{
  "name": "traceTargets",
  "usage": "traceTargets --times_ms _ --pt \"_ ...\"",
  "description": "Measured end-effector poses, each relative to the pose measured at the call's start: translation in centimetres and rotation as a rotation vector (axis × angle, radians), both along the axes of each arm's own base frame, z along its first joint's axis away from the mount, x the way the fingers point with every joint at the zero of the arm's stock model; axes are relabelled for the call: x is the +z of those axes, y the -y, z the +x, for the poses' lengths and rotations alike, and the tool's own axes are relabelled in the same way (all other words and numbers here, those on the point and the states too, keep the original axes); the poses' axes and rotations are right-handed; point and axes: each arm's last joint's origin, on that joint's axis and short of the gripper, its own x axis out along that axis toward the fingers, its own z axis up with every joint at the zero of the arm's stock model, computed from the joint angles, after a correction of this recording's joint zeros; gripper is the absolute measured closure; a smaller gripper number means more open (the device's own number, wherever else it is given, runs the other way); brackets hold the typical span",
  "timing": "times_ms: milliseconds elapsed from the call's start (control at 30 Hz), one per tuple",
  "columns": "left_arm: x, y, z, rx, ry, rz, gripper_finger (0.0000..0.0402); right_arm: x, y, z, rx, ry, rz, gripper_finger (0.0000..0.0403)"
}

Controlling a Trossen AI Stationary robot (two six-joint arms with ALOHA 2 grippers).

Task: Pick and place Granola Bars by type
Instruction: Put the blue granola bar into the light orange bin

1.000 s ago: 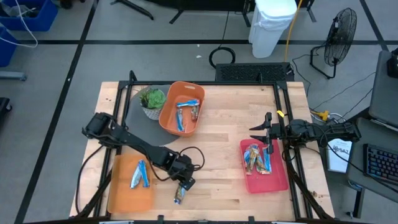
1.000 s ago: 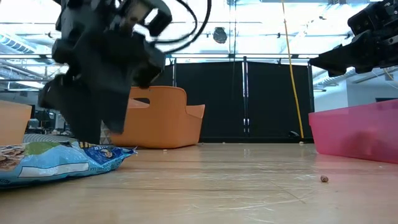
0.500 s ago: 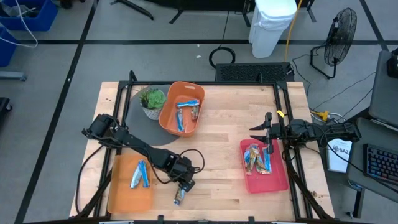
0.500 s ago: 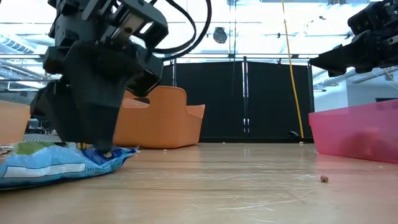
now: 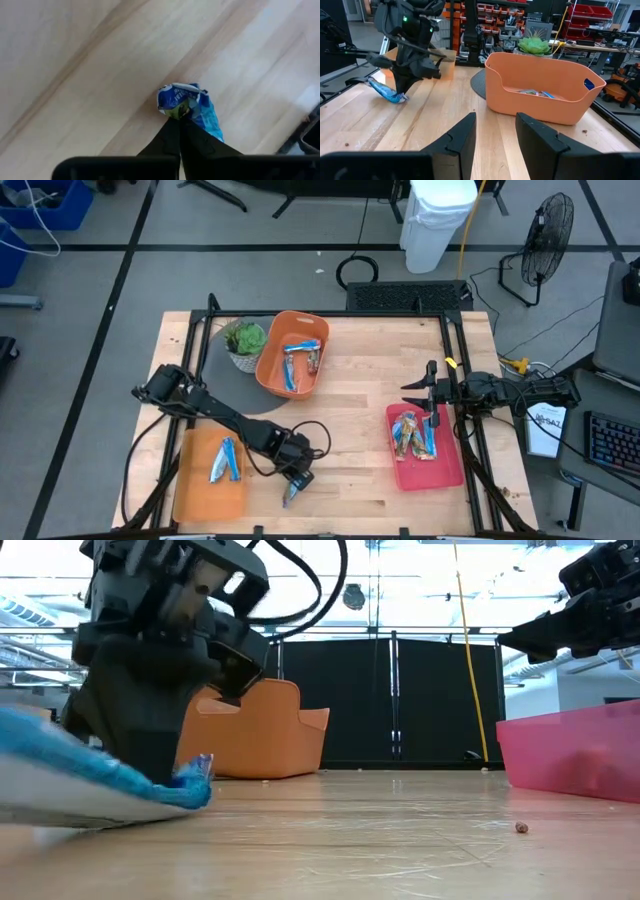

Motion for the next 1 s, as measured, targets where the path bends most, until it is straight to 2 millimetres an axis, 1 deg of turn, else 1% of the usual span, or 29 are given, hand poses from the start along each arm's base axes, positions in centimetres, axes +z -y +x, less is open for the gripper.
traceTargets --times_ms 67,167,267,333,400,533,667,767,833,933,1000 --pt "0.8 -0.2 -0.1 -0.017 0.023 -0.002 0.0398 0.0 0.0 0.0 0.000 0.000 0.000 0.0273" --pt "2.8 -0.7 -0.6 -0.028 0.072 0.028 0.0399 0.0 0.0 0.0 0.000 0.000 0.000 0.0273" --pt "4.9 -1.4 -1.5 -0.022 0.127 0.130 0.0399 0.0 0.0 0.0 0.000 0.000 0.000 0.0273" --pt "6.6 -1.8 -2.4 -0.025 0.175 0.220 0.0400 0.0 0.0 0.0 0.000 0.000 0.000 0.0273" --pt "8.5 -1.7 -3.6 -0.034 0.242 0.314 0.0400 0.0 0.0 0.0 0.000 0.000 0.000 0.0273" --pt "11.8 -1.3 -6.7 -0.036 0.355 0.523 0.0400 0.0 0.0 0.0 0.000 0.000 0.000 0.0273" --pt "14.2 -0.7 -10.2 -0.030 0.449 0.722 0.0401 0.0 0.0 0.0 0.000 0.000 0.000 0.0273" --pt "14.9 -0.2 -12.4 -0.025 0.502 0.840 0.0401 0.0 0.0 0.0 0.000 0.000 0.000 0.0273" --pt "14.6 -0.4 -13.3 -0.013 0.523 0.893 0.0401 0.0 0.0 0.0 0.000 0.001 0.000 0.0273" --pt "13.2 -1.5 -13.9 0.025 0.526 0.912 0.0401 0.0 0.0 0.0 0.000 0.000 0.000 0.0273" --pt "11.8 -2.6 -13.9 0.059 0.525 0.882 0.0401 0.0 0.0 0.0 0.000 0.001 0.000 0.0273"
